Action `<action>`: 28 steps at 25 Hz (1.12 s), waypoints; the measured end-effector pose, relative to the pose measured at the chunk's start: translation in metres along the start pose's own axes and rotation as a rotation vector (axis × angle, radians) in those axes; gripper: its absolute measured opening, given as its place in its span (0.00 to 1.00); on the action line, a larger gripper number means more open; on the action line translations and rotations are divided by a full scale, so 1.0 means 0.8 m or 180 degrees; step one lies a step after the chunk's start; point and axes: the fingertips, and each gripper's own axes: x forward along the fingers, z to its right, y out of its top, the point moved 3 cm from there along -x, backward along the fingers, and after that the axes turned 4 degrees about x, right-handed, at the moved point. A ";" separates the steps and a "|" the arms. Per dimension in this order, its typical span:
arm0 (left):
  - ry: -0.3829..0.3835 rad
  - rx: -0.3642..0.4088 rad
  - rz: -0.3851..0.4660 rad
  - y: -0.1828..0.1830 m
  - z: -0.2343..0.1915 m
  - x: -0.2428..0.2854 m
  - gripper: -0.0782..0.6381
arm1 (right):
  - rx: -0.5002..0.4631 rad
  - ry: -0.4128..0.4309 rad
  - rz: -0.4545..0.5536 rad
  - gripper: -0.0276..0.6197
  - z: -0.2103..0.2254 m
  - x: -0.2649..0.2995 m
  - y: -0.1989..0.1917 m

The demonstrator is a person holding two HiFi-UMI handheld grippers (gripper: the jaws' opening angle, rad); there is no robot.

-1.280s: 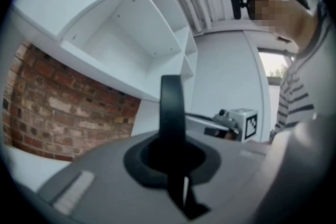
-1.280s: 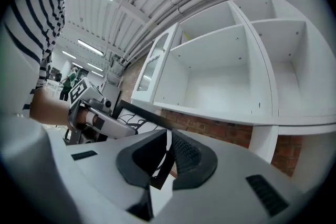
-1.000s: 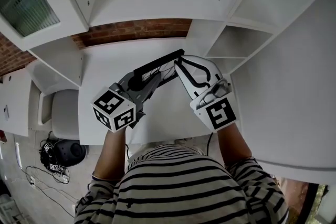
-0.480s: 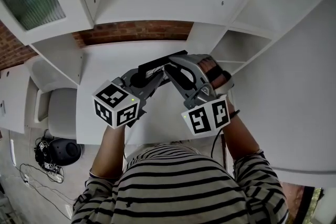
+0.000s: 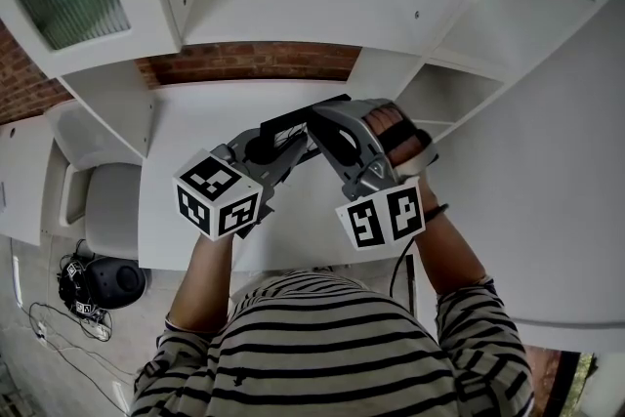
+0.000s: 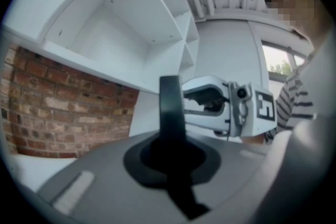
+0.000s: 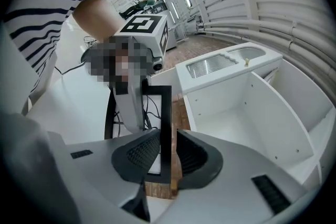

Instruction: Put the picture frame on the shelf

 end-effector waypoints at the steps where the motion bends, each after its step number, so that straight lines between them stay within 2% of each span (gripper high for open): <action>1: 0.0000 0.0018 -0.0009 0.000 0.001 -0.001 0.13 | -0.0017 0.0020 -0.0006 0.17 0.000 0.000 0.001; 8: -0.0015 0.0300 -0.0121 0.007 0.013 -0.002 0.16 | -0.0171 0.0120 -0.0064 0.15 0.000 -0.003 0.006; 13: -0.0038 0.0512 -0.0172 0.015 0.021 -0.009 0.16 | -0.0140 0.0093 -0.0025 0.14 0.005 -0.014 0.014; 21: 0.0108 0.0923 -0.0301 0.027 0.029 -0.016 0.17 | -0.0158 0.0191 -0.0139 0.14 0.014 -0.017 0.026; 28: 0.0121 0.0979 -0.0259 0.031 0.031 -0.019 0.18 | -0.0119 0.0136 -0.0184 0.14 0.017 -0.019 0.030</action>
